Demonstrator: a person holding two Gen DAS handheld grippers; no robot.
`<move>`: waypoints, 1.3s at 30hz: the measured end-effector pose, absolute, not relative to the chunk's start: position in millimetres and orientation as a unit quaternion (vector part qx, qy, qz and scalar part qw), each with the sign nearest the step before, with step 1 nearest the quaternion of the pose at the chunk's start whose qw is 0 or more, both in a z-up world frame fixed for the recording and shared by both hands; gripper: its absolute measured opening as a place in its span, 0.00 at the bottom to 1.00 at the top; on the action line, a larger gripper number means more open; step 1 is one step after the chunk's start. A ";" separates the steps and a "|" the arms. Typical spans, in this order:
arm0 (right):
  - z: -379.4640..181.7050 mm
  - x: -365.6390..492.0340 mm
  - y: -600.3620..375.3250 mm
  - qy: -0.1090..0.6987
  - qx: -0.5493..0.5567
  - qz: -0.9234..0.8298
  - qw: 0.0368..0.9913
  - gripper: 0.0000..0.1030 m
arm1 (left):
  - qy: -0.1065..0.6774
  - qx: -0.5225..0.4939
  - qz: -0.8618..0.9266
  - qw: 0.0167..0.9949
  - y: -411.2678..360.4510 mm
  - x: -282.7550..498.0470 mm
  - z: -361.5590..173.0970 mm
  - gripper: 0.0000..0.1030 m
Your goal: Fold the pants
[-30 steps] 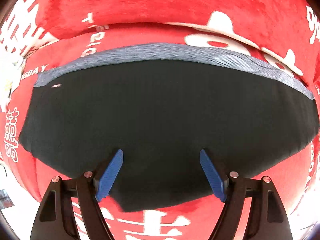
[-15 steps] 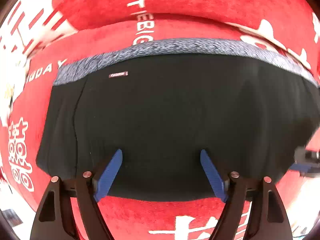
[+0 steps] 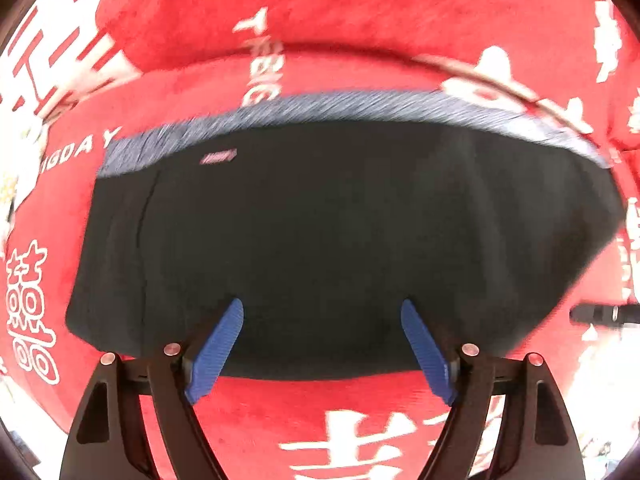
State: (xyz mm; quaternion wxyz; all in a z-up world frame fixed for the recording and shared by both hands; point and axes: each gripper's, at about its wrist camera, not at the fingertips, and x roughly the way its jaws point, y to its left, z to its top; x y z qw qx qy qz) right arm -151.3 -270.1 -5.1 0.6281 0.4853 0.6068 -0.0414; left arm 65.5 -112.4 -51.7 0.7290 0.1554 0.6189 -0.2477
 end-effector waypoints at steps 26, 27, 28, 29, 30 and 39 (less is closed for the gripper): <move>12.2 134.7 -121.8 0.660 0.191 0.217 0.693 0.47 | 0.640 0.027 -0.182 0.746 19.3 148.4 -84.6 0.83; 4.1 151.3 -102.2 0.665 0.175 0.230 0.689 0.47 | 0.637 0.022 -0.187 0.747 22.5 147.9 -85.0 0.83; -7.4 170.2 -81.4 0.670 0.157 0.240 0.685 0.47 | 0.630 0.035 -0.195 0.751 20.9 145.0 -85.0 0.84; -14.1 182.6 -75.0 0.674 0.143 0.243 0.683 0.47 | 0.624 0.046 -0.199 0.754 19.2 142.1 -85.4 0.85; -22.7 193.2 -68.1 0.677 0.131 0.244 0.682 0.47 | 0.618 0.050 -0.202 0.758 18.3 139.1 -86.0 0.85; -67.3 233.2 -2.6 0.724 0.047 0.283 0.628 0.09 | 0.601 0.035 -0.213 0.770 29.3 121.0 -86.7 0.85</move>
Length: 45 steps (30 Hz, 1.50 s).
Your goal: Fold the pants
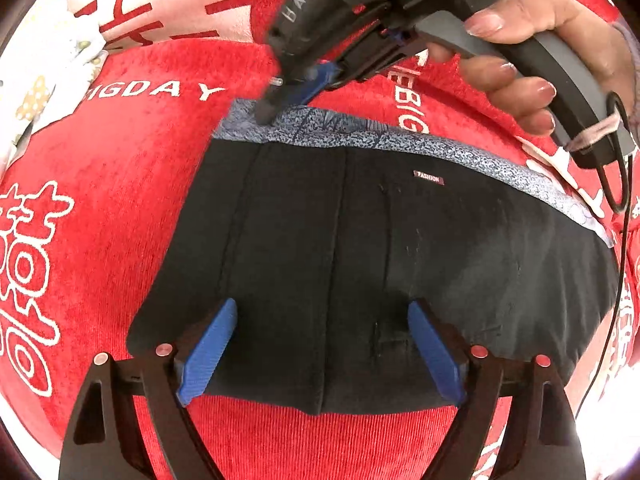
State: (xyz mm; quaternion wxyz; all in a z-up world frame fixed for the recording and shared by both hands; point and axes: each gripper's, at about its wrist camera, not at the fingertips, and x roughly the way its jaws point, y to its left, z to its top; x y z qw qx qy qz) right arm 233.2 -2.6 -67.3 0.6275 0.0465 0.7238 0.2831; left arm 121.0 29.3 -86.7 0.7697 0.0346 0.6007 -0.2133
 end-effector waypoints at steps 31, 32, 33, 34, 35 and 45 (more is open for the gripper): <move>-49.2 152.9 -150.2 0.662 0.233 0.035 0.712 0.09 | 0.595 0.068 -0.103 0.794 41.7 185.2 -66.6 0.93; -37.6 143.2 -162.6 0.652 0.246 0.038 0.716 0.09 | 0.588 0.079 -0.116 0.796 32.8 177.1 -56.8 0.93; -24.6 131.8 -174.0 0.645 0.248 0.039 0.722 0.09 | 0.585 0.087 -0.124 0.797 27.2 172.0 -51.3 0.93; -11.3 117.4 -184.7 0.640 0.242 0.041 0.728 0.11 | 0.579 0.099 -0.138 0.797 15.5 162.3 -42.2 0.93; 0.0 101.4 -194.0 0.639 0.235 0.039 0.732 0.11 | 0.574 0.106 -0.153 0.797 2.3 153.8 -35.7 0.93; 7.8 -76.3 -281.4 0.680 0.217 -0.051 0.699 0.11 | 0.611 0.198 -0.293 0.708 -149.1 35.9 -63.3 0.93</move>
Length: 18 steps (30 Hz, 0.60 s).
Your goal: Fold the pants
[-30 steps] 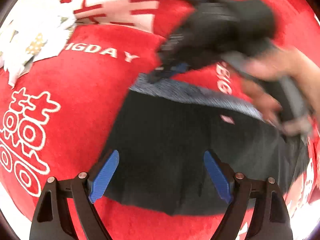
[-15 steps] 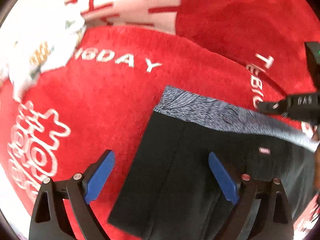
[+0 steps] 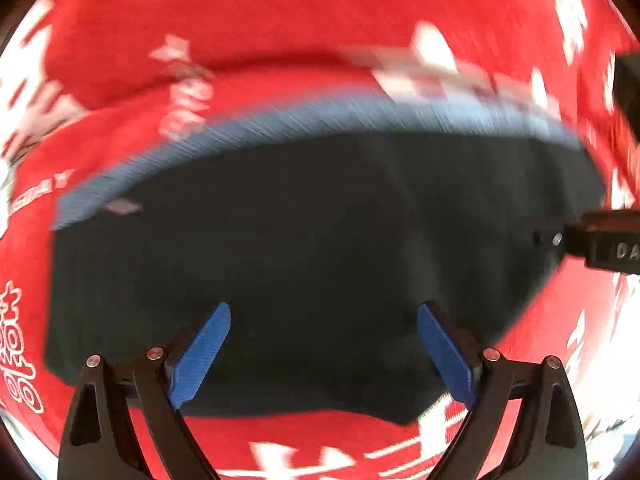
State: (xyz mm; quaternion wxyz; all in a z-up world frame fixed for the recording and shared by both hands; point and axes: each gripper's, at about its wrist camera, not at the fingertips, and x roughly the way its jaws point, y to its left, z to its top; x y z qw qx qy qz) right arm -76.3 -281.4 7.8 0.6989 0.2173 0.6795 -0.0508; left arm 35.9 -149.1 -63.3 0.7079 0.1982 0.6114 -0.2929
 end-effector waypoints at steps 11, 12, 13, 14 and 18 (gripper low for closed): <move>19.3 -180.6 -362.2 0.620 0.364 -0.119 0.685 0.17 | 0.598 0.254 -0.272 0.710 -168.8 28.0 -39.7 0.94; 20.8 -189.3 -375.0 0.606 0.383 -0.130 0.684 0.20 | 0.599 0.250 -0.274 0.710 -174.3 26.9 -35.8 0.94; 22.5 -200.0 -392.7 0.586 0.414 -0.146 0.681 0.29 | 0.601 0.245 -0.275 0.709 -180.7 26.6 -34.5 0.94; 22.8 -208.3 -404.1 0.571 0.436 -0.157 0.678 0.37 | 0.604 0.240 -0.277 0.708 -187.6 28.0 -34.4 0.94; 16.2 -235.5 -455.2 0.502 0.525 -0.194 0.659 0.39 | 0.636 0.215 -0.266 0.692 -207.4 18.4 -51.4 0.94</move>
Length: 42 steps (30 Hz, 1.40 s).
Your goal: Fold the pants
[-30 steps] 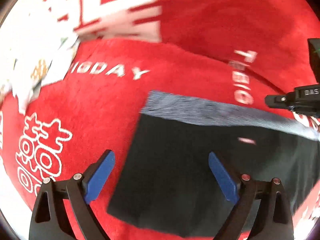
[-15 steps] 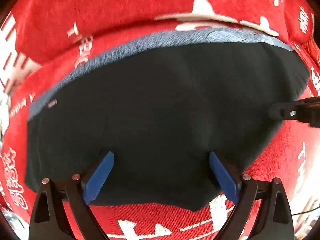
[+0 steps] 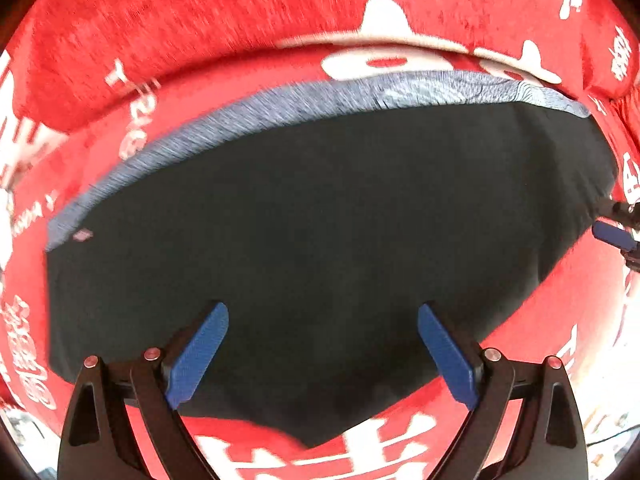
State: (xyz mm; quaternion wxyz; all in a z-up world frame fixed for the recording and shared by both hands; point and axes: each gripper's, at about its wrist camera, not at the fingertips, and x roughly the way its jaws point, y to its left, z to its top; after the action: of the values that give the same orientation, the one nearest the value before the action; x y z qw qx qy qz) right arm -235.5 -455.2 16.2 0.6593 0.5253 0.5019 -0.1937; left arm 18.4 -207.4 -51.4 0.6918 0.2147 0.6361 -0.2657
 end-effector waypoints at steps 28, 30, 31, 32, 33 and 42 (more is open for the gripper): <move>15.5 -331.2 -625.3 0.474 0.470 -0.426 0.610 0.30 | 0.634 0.220 -0.246 0.699 -209.4 22.9 -68.8 0.99; 16.4 -340.1 -628.6 0.462 0.483 -0.434 0.604 0.30 | 0.634 0.220 -0.245 0.699 -209.4 22.7 -68.9 0.99; 18.4 -341.9 -628.0 0.464 0.480 -0.438 0.602 0.30 | 0.635 0.220 -0.243 0.700 -209.9 22.4 -68.6 0.99; 21.1 -343.0 -625.6 0.479 0.463 -0.451 0.594 0.30 | 0.637 0.220 -0.240 0.699 -210.6 22.5 -68.3 0.99; 21.3 -344.5 -623.8 0.491 0.454 -0.460 0.584 0.30 | 0.640 0.220 -0.236 0.697 -211.3 23.1 -67.5 0.99; 36.4 -362.2 -565.5 0.469 0.529 -0.346 0.617 0.37 | 0.634 0.246 -0.247 0.690 -242.2 14.8 -45.8 0.99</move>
State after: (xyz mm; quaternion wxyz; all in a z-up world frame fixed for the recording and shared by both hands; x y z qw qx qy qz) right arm -362.2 -565.5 36.4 0.6171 0.5287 0.4691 -0.3458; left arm 14.8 -242.2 -45.8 0.6901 0.2455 0.6344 -0.2469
